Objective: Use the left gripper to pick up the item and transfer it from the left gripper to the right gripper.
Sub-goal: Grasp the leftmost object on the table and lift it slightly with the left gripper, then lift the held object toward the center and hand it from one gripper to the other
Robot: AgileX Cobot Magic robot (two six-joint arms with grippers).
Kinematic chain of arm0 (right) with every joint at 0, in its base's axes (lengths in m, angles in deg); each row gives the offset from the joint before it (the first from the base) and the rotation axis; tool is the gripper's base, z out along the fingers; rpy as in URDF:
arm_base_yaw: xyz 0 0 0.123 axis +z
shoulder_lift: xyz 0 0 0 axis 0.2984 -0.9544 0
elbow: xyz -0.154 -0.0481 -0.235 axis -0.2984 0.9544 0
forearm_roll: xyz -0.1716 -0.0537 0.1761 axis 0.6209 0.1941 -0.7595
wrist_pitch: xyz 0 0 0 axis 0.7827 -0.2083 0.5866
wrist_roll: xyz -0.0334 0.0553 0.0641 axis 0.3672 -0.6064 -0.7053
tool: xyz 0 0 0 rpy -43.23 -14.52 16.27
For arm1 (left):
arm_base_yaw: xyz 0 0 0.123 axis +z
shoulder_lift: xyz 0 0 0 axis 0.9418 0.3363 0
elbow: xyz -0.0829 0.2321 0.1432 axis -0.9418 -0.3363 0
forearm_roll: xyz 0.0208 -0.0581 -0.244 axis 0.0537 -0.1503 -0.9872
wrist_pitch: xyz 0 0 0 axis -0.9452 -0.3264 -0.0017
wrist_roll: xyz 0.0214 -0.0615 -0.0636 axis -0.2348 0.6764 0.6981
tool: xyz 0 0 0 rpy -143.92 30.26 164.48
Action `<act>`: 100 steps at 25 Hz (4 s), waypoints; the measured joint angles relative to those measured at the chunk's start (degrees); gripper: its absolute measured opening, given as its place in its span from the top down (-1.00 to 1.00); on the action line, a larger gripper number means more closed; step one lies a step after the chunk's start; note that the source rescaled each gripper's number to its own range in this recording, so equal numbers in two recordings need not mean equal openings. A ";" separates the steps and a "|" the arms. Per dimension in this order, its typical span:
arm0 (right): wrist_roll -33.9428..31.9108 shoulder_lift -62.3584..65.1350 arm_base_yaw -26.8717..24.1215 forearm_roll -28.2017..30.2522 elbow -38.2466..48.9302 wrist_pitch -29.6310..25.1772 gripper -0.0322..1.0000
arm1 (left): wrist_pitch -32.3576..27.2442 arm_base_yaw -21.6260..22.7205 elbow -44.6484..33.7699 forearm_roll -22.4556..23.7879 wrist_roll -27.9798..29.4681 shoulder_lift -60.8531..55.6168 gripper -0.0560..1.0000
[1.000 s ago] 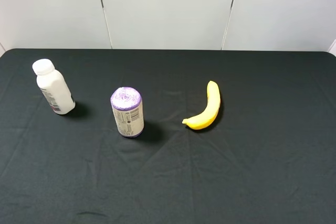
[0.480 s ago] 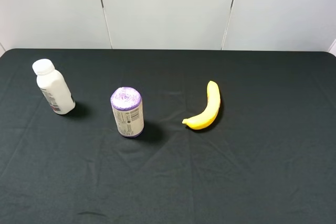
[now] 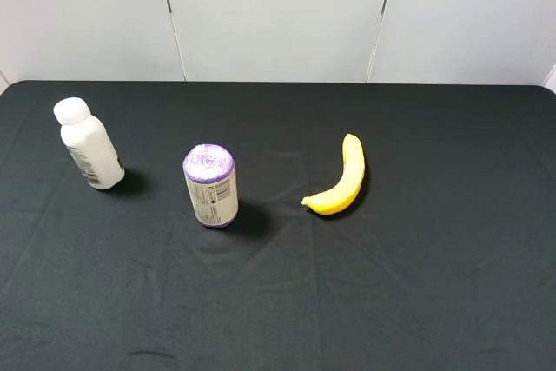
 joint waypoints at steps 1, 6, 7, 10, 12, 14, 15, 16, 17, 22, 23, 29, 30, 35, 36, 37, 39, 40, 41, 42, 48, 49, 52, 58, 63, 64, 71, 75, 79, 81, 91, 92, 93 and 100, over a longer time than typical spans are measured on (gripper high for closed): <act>0.00 0.00 0.00 0.00 0.00 0.00 -1.00 | -0.14 0.00 1.71 0.22 0.14 2.29 -1.00; 0.00 0.00 0.00 0.00 0.00 0.00 -1.00 | -0.50 0.00 11.42 0.48 0.24 19.15 -1.00; 0.00 0.00 0.00 0.00 0.00 0.00 -1.00 | -0.50 0.00 13.00 0.48 0.24 21.77 -1.00; 0.00 0.00 0.00 0.00 0.00 0.00 -1.00 | -0.33 0.00 16.81 0.52 0.29 30.49 -1.00; 0.00 0.00 0.00 0.00 0.00 0.00 -1.00 | 0.38 0.00 18.89 0.52 0.29 36.62 -1.00; 0.00 0.00 0.00 0.00 0.00 0.00 -1.00 | 1.33 0.00 20.62 0.52 0.43 41.99 -1.00; 0.00 0.00 0.00 0.00 0.00 0.00 -1.00 | 1.77 0.00 21.56 0.52 0.50 44.77 -1.00; 0.00 0.00 0.00 0.00 0.00 0.00 -1.00 | 1.97 0.00 22.56 0.52 0.54 47.53 -1.00; 0.00 0.00 0.00 0.00 0.00 0.00 -1.00 | 2.18 0.00 23.40 0.52 0.61 49.75 -1.00; 0.00 0.00 0.00 0.00 0.00 0.00 -1.00 | 3.44 0.00 28.45 0.83 0.67 61.33 -1.00; 0.00 0.00 0.00 0.00 0.00 0.00 -1.00 | 3.69 0.00 29.46 0.90 0.67 63.50 -1.00; 0.00 0.00 0.00 0.00 0.00 0.00 -1.00 | 5.48 0.00 33.99 0.84 0.69 74.89 -1.00; 0.00 0.00 0.00 0.00 0.00 0.00 -1.00 | 5.73 0.00 34.50 0.56 0.69 76.70 -1.00; 0.00 0.00 0.00 0.00 0.00 0.00 -1.00 | 8.62 0.00 35.62 -1.26 -0.71 84.09 -1.00; 0.00 0.00 0.00 0.00 0.00 0.00 -1.00 | 8.96 0.00 35.69 -1.26 -1.02 85.42 -1.00; 0.00 0.00 0.00 0.00 0.00 0.00 -1.00 | 9.35 0.00 35.69 -1.61 -1.42 86.67 -1.00; 0.00 0.00 0.00 0.00 0.00 0.00 -1.00 | 9.96 0.00 35.69 -2.02 -2.35 88.81 -1.00; 0.00 0.00 0.00 0.00 0.00 0.00 -1.00 | 10.10 0.00 35.69 -2.15 -3.08 89.92 -1.00; 0.00 0.00 0.00 0.00 0.00 0.00 -1.00 | 10.33 0.00 35.69 -2.33 -4.23 91.02 -1.00; 0.00 0.00 0.00 0.00 0.00 0.00 -1.00 | 10.73 0.00 35.69 -2.75 -5.19 91.88 -1.00; 0.00 0.00 0.00 0.00 0.00 0.00 -1.00 | 13.53 0.00 35.71 -6.32 -14.32 97.61 -1.00; 0.00 0.00 0.00 0.00 0.00 0.00 -1.00 | 13.84 0.00 35.71 -6.49 -15.58 98.43 -1.00; 0.00 0.00 0.00 0.00 0.00 0.00 -1.00 | 14.34 0.00 35.75 -6.61 -18.19 100.05 -1.00; 0.00 0.00 0.00 0.00 0.00 0.00 -1.00 | 15.97 0.00 35.75 -6.61 -20.51 100.62 -0.99; 0.00 0.00 0.00 0.00 0.00 0.00 -1.00 | 16.82 0.00 35.75 -6.61 -23.46 100.62 -0.67; 0.00 0.00 0.00 0.00 0.00 0.00 -1.00 | 17.10 0.00 35.75 -6.61 -23.98 100.62 -0.55; 0.00 0.00 0.00 0.00 0.00 0.00 -1.00 | 18.82 0.00 35.75 -6.55 -26.20 100.62 0.89; 0.00 0.00 0.00 0.00 0.00 0.00 -1.00 | 18.82 0.00 35.75 -6.55 -26.84 100.62 0.89; 0.00 0.00 0.00 0.00 0.00 0.00 -1.00 | 18.87 0.00 35.75 -6.55 -26.90 100.62 0.89; 0.00 0.00 0.00 0.00 0.00 0.00 -1.00 | 18.87 0.00 35.75 -6.55 -26.94 100.62 0.89; 0.00 0.00 0.00 0.00 0.00 0.00 -1.00 | 11.73 0.00 40.03 -6.55 -27.01 97.66 0.89; 0.00 0.00 0.00 0.00 0.00 0.00 -1.00 | 10.76 0.00 40.72 -6.55 -26.88 96.68 0.89; 0.00 0.00 0.00 0.00 0.00 0.00 -1.00 | 9.92 0.00 41.44 -6.55 -26.61 95.74 0.89; 0.00 0.00 0.00 0.00 0.00 0.00 -1.00 | 7.35 0.00 43.41 -7.58 -23.13 88.36 0.89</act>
